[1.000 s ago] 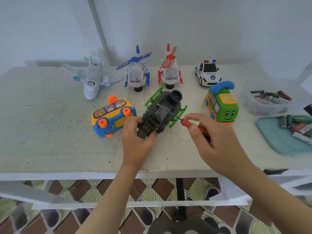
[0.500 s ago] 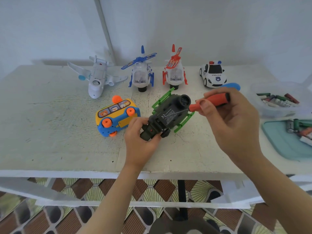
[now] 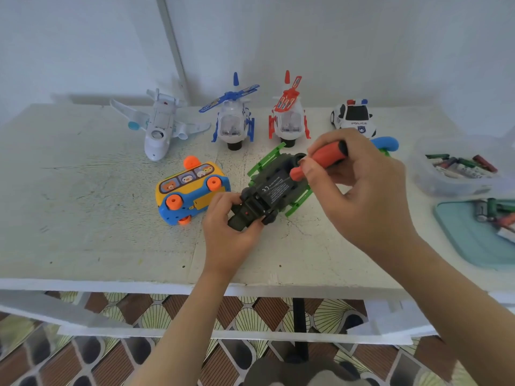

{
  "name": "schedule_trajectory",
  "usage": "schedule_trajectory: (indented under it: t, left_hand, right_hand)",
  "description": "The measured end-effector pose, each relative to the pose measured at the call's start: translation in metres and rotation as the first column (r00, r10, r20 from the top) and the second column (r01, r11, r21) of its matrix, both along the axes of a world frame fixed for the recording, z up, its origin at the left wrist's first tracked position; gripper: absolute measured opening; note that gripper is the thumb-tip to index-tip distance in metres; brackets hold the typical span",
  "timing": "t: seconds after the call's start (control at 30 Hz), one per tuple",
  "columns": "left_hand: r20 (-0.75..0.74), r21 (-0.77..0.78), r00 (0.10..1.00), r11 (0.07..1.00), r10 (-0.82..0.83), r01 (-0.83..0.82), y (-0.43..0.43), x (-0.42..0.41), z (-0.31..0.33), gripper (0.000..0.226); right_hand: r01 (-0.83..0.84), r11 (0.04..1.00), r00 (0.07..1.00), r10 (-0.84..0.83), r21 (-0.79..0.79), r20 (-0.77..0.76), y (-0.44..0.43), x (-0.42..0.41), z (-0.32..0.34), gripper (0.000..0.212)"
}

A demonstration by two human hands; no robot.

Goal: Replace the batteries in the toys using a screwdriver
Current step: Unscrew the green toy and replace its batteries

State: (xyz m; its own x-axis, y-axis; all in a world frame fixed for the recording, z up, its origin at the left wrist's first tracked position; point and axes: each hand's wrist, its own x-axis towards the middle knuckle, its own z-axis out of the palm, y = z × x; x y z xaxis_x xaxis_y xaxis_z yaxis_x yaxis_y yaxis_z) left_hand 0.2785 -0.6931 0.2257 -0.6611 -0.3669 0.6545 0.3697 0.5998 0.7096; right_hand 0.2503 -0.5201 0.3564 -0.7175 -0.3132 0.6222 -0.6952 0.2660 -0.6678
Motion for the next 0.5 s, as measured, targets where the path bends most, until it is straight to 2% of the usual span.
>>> schedule_trajectory:
  t: [0.27, 0.5]
  left_hand:
    - [0.013, -0.001, 1.000, 1.000, -0.014, 0.014, 0.0012, 0.0007, 0.0028, 0.030]
    - [0.008, 0.005, 1.000, 1.000, -0.009, 0.009, 0.0007, -0.0003, 0.0013, 0.030]
  right_hand:
    - [-0.007, 0.999, 1.000, 0.007, -0.033, 0.002, -0.0017, 0.0012, -0.0049, 0.009]
    - [-0.007, 0.995, 0.995, 0.017, 0.099, -0.101, 0.0001, 0.0011, -0.0019, 0.012]
